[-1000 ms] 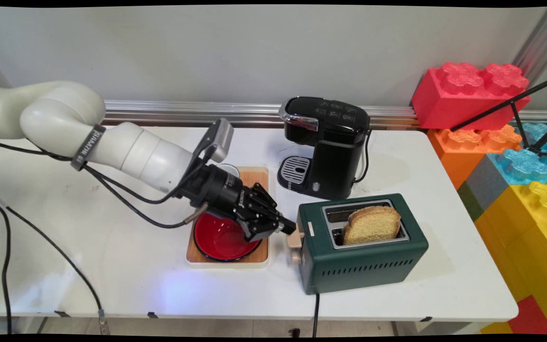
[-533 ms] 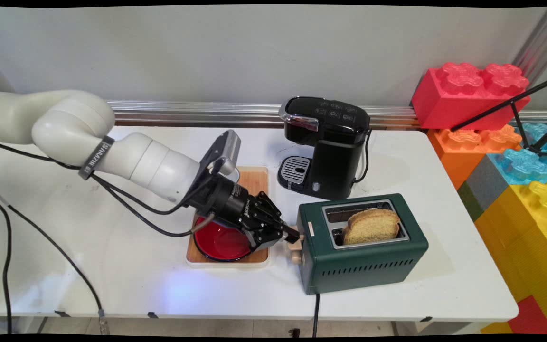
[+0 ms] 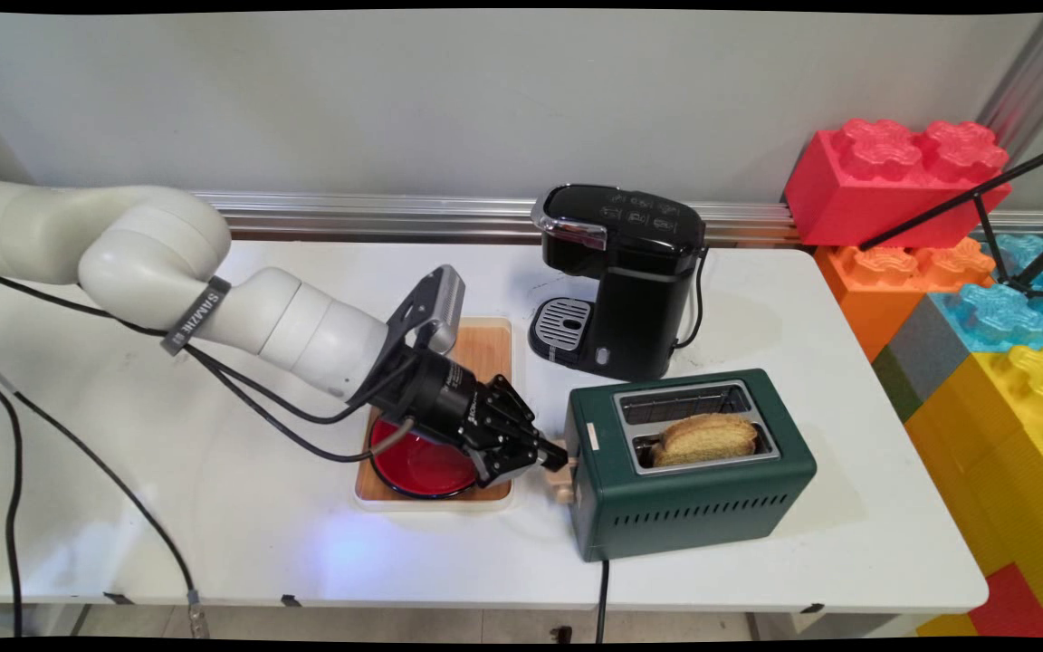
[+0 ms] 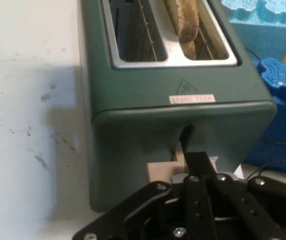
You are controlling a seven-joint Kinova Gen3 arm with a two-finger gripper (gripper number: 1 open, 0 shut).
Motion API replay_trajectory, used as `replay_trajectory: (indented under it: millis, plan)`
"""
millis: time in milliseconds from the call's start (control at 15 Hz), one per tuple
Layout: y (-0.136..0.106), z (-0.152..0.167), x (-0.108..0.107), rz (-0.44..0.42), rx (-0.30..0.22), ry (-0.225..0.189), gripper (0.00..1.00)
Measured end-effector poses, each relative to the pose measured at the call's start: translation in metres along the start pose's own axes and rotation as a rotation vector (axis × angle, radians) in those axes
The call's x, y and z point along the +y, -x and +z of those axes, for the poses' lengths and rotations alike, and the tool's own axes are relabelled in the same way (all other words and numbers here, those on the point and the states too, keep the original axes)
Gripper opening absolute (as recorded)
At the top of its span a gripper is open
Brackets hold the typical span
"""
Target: Press the toaster switch
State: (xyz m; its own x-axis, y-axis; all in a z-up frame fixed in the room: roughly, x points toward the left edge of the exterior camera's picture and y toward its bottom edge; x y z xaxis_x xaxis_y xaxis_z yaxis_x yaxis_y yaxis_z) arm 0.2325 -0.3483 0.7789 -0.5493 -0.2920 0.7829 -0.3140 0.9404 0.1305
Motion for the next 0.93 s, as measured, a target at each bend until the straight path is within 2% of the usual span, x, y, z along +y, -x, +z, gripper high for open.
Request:
replay_trajectory:
  millis: [933]
  plan:
    - [0.014, 0.008, -0.001, 0.013, -0.033, -0.01, 0.0]
